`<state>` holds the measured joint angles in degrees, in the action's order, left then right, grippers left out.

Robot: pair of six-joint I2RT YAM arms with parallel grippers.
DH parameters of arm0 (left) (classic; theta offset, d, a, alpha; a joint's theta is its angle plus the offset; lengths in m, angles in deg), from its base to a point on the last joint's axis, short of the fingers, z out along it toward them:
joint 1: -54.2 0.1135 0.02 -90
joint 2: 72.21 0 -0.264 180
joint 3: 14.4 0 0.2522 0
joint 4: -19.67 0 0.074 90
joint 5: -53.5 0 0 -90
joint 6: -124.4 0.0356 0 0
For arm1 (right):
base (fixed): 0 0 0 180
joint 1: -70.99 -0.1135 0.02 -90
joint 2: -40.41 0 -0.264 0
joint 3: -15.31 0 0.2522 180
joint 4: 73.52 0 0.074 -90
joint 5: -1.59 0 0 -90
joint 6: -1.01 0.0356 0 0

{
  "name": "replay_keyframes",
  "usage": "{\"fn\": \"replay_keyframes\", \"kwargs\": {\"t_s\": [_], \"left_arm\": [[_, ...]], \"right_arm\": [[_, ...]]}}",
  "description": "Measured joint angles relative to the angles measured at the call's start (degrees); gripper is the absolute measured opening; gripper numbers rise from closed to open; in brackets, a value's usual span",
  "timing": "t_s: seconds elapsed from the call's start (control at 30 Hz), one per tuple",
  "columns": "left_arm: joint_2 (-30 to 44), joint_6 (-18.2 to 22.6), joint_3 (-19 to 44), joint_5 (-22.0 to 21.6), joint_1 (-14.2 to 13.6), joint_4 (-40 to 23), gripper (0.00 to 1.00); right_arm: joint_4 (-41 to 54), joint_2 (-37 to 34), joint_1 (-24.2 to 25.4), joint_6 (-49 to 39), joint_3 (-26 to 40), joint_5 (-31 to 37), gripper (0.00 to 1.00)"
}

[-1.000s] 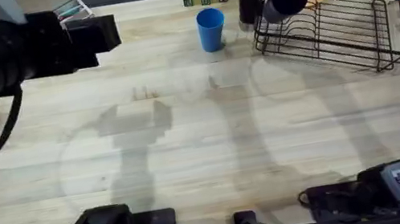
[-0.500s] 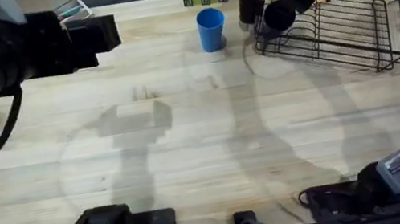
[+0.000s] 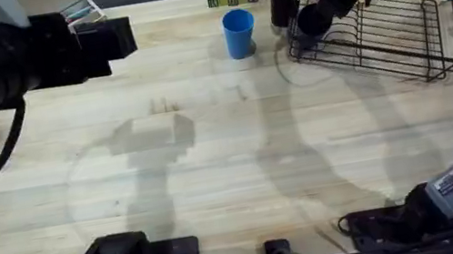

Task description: Pick up the cup on the table and put them onto the rack.

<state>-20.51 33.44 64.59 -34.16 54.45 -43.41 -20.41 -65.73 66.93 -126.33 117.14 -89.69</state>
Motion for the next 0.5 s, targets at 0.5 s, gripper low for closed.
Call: {"fn": "replay_keyframes", "kwargs": {"t_s": [0.5], "left_arm": [[0.0, 0.0, 0.0, 0.0, 0.0, 0.0, 0.993]], "right_arm": [[-0.1, -0.6, 0.0, 0.0, 0.0, 0.0, 0.473]]}}
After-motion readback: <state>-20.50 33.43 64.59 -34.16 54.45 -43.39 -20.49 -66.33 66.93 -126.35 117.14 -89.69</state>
